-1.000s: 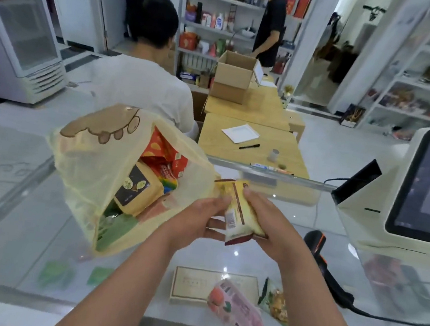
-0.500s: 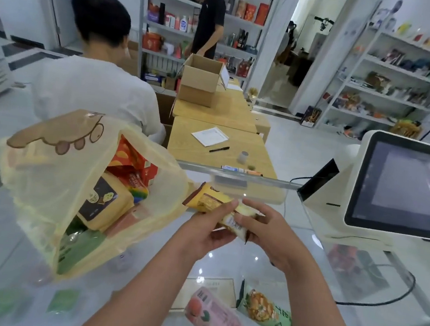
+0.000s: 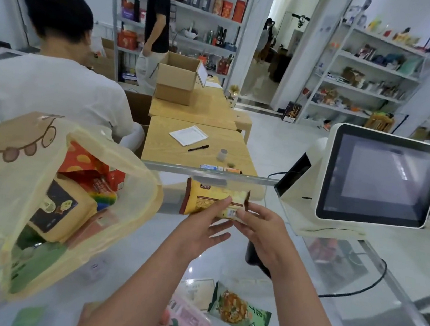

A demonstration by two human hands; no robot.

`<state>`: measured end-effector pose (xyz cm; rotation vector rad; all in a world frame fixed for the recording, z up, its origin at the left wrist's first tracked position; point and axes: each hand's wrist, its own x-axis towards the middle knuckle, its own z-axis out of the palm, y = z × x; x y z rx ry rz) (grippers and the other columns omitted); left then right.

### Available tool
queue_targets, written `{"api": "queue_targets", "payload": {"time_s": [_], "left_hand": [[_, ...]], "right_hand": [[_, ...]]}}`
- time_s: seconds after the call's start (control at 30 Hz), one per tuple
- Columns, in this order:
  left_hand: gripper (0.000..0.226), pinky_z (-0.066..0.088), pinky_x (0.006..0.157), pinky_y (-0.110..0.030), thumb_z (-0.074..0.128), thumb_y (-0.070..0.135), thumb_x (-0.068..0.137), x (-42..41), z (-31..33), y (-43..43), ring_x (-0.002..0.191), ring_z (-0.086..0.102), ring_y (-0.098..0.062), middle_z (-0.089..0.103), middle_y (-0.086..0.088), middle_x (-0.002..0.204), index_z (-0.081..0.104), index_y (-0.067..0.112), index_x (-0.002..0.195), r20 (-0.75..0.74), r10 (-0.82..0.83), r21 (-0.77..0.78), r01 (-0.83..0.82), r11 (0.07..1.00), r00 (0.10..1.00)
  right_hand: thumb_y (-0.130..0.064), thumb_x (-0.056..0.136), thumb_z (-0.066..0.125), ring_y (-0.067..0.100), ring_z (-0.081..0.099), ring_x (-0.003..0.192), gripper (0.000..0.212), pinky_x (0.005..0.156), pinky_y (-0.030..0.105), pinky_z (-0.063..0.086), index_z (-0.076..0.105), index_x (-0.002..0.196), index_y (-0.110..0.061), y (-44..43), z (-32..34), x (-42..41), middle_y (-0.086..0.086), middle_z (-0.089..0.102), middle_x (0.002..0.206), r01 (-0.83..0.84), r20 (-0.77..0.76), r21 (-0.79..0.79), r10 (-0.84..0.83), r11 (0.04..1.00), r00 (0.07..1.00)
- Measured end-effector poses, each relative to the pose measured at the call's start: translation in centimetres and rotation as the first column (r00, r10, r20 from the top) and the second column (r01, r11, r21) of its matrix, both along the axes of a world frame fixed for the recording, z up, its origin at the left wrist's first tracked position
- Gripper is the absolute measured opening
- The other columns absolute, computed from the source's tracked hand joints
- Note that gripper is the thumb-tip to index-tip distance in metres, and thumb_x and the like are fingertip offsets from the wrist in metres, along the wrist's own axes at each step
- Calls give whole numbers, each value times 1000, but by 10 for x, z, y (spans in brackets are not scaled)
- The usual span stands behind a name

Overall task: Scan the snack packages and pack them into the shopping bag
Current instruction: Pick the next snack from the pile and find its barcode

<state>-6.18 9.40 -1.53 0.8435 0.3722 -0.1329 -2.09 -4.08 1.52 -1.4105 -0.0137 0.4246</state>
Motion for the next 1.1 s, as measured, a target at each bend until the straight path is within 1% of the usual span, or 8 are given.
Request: {"api": "queue_targets", "payload": {"time_s": [0.13, 0.23, 0.33, 0.43, 0.7, 0.8, 0.9, 1.1], "left_hand": [[38, 53, 81, -35, 61, 36, 84, 4, -4, 23, 101, 66, -21, 68, -7, 113, 60, 23, 120, 172, 107, -81, -95, 992, 979], [53, 53, 77, -30, 76, 48, 73, 7, -9, 47, 96, 68, -18, 71, -1, 107, 61, 23, 117, 228, 177, 232, -230, 945, 957], [54, 51, 86, -27, 78, 63, 61, 16, -8, 50, 100, 65, -6, 71, 13, 103, 68, 32, 104, 237, -108, 754, -113, 647, 965], [46, 52, 82, -30, 63, 68, 72, 26, 0, 26, 91, 66, -9, 70, 10, 97, 66, 33, 102, 88, -369, 907, 78, 413, 925], [28, 58, 77, -42, 56, 42, 93, 28, -32, 2, 82, 72, -25, 70, -7, 97, 56, 20, 109, 57, -326, 681, 202, 704, 944], [34, 59, 70, -37, 56, 47, 92, 34, -44, -2, 76, 72, -24, 71, -9, 93, 61, 15, 104, -3, -329, 711, 234, 664, 944], [46, 58, 64, -34, 56, 50, 90, 44, -55, -7, 71, 71, -25, 72, -14, 92, 64, 7, 101, -58, -311, 708, 259, 657, 949], [54, 54, 53, -28, 63, 59, 82, 62, -75, -20, 60, 70, -24, 70, -13, 79, 62, 6, 87, -180, -270, 711, 315, 629, 946]], "right_hand": [[5, 84, 65, 25, 70, 89, 24, 70, 22, 57, 64, 107, 0, -13, 1, 12, 16, 72, 97, 78, 84, -34, -75, 996, 994], [3, 82, 69, 19, 69, 80, 19, 68, 21, 54, 68, 97, -8, -25, 6, 20, 3, 75, 82, -28, 190, -202, 67, 979, 979], [1, 82, 69, 12, 69, 76, 21, 69, 20, 53, 71, 94, -16, -24, 10, 22, -1, 75, 80, -150, 229, -393, 255, 907, 939], [-7, 82, 71, 8, 66, 71, 21, 68, 19, 54, 73, 91, -25, -16, 7, 22, -3, 74, 79, -130, 315, -502, 320, 855, 893], [-2, 91, 57, 20, 65, 78, 19, 69, 26, 55, 71, 86, -14, -34, -13, 35, 7, 70, 84, -48, 202, -463, 158, 885, 966], [-22, 90, 61, 17, 61, 90, 11, 72, 25, 47, 65, 100, -22, -57, -28, 41, 0, 67, 100, -2, 200, -760, 237, 650, 951], [-53, 80, 66, 16, 58, 89, 43, 64, 25, 39, 58, 103, -18, -77, -43, 36, -1, 62, 99, -96, 15, -942, 328, 320, 945], [-53, 66, 80, 23, 52, 107, 73, 80, 31, 44, 48, 121, -17, -78, -89, 23, 4, 53, 113, 63, 113, -987, 364, 146, 924]]}}
